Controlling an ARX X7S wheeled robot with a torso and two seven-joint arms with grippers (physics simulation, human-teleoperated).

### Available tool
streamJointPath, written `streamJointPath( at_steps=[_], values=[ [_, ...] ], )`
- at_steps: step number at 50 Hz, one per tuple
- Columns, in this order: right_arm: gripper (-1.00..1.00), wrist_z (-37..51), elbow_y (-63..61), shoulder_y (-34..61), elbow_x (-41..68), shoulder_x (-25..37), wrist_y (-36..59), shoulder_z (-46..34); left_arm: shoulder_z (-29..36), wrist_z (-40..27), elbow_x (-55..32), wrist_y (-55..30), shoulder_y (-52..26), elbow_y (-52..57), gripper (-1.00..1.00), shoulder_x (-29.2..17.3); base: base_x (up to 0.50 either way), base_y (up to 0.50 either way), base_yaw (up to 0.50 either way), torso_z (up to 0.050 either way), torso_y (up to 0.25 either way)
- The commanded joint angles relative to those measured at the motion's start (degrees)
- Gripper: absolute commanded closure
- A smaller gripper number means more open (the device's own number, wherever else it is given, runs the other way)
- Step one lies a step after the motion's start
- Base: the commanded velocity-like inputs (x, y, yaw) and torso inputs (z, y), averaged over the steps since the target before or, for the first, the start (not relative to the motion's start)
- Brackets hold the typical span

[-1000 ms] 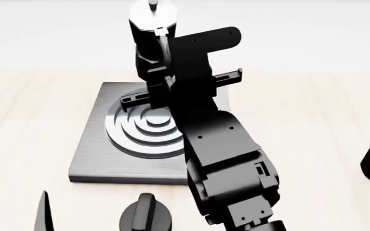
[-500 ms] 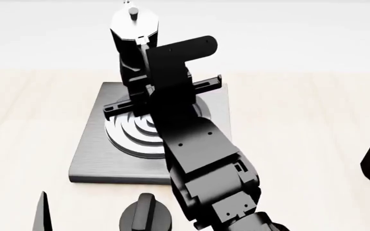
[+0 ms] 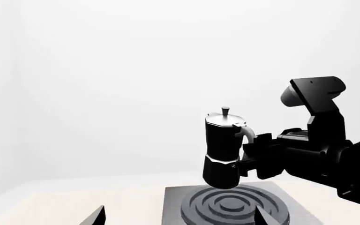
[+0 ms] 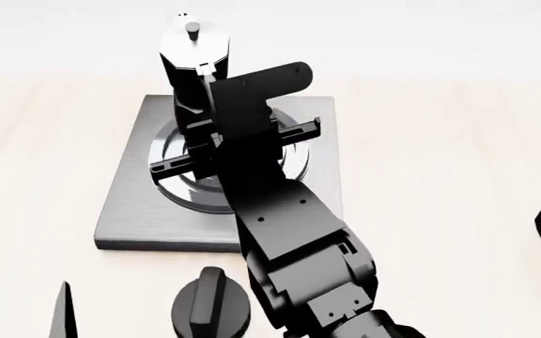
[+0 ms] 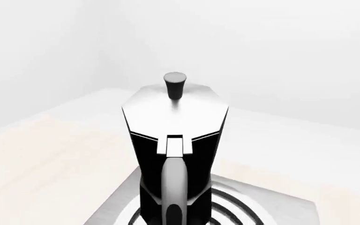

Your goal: Put both moka pots on the stove.

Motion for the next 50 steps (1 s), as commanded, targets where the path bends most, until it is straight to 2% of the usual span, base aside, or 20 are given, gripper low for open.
streamJointPath(
  at_steps=[1,20,31,32,41,49,50],
  values=[
    [1.0,0.4,-0.7,1.0,-0.6,0.1,-1.1,-1.1,0.1,-0.1,-0.2,0.4,0.0,-0.4,-1.0,-0.1,0.0,0.0,0.0,0.0,-0.135],
    [1.0,0.2,0.6,0.8,1.2,-0.2,-2.3,-3.5,0.1,-0.3,-0.7,0.7,-0.2,-0.5,-1.0,-0.2,0.0,0.0,0.0,0.0,-0.128],
    [1.0,-0.1,2.4,1.3,3.3,-0.3,-2.5,-5.8,0.2,-0.5,-0.7,1.2,-0.1,-0.6,-1.0,-0.3,0.0,0.0,0.0,0.0,-0.001],
    [-1.0,0.3,2.7,1.4,3.4,-0.4,-2.5,-6.1,0.1,-0.6,-0.7,1.2,-0.1,-0.5,-1.0,-0.3,0.0,0.0,0.0,0.0,0.0],
    [-1.0,1.6,0.1,1.2,4.5,1.0,-2.5,-6.7,0.2,-0.8,-0.8,0.9,-0.3,-0.2,-1.0,-0.4,0.0,0.0,0.0,0.0,0.0],
    [-1.0,8.5,-21.5,-2.1,5.4,10.5,1.5,-7.7,0.1,-0.9,-0.8,1.1,-0.1,-0.2,-1.0,-0.5,0.0,0.0,0.0,0.0,0.0],
    [-1.0,10.1,-26.8,-2.9,6.3,13.2,2.3,-7.3,0.2,-1.0,-0.7,1.1,-0.1,-0.2,-1.0,-0.5,0.0,0.0,0.0,0.0,0.0]
  ],
)
